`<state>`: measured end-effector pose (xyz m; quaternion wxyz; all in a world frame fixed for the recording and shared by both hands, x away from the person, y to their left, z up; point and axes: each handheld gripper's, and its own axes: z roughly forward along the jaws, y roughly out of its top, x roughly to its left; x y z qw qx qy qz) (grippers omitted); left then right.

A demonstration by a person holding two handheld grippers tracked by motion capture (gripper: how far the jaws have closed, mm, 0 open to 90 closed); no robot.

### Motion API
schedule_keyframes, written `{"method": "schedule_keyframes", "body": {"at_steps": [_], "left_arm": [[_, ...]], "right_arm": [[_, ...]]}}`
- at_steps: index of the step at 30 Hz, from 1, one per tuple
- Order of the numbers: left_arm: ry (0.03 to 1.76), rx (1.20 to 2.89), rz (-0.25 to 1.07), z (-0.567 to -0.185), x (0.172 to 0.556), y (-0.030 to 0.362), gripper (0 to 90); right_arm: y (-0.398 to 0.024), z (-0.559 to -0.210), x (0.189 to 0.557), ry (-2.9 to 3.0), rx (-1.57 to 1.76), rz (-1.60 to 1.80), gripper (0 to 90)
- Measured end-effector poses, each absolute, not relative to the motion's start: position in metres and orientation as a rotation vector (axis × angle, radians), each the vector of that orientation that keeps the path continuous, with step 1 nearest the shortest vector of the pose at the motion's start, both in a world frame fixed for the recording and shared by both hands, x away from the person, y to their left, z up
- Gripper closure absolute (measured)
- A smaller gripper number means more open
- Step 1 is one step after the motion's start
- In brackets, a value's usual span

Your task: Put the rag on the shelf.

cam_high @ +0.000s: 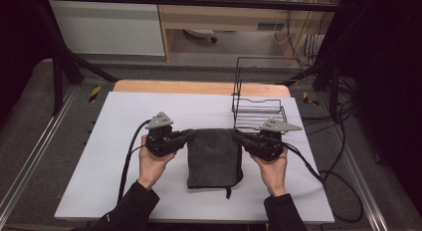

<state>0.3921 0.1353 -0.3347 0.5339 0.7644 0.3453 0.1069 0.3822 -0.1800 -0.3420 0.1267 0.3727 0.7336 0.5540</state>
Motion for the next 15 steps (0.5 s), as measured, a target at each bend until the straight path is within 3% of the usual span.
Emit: {"method": "schedule_keyframes", "body": {"at_steps": [15], "left_arm": [[0.758, 1.772, 0.294, -0.303, 0.389, 0.120, 80.4]], "right_arm": [[-0.195, -0.312, 0.370, 2.031, 1.011, 1.629, 80.3]]}}
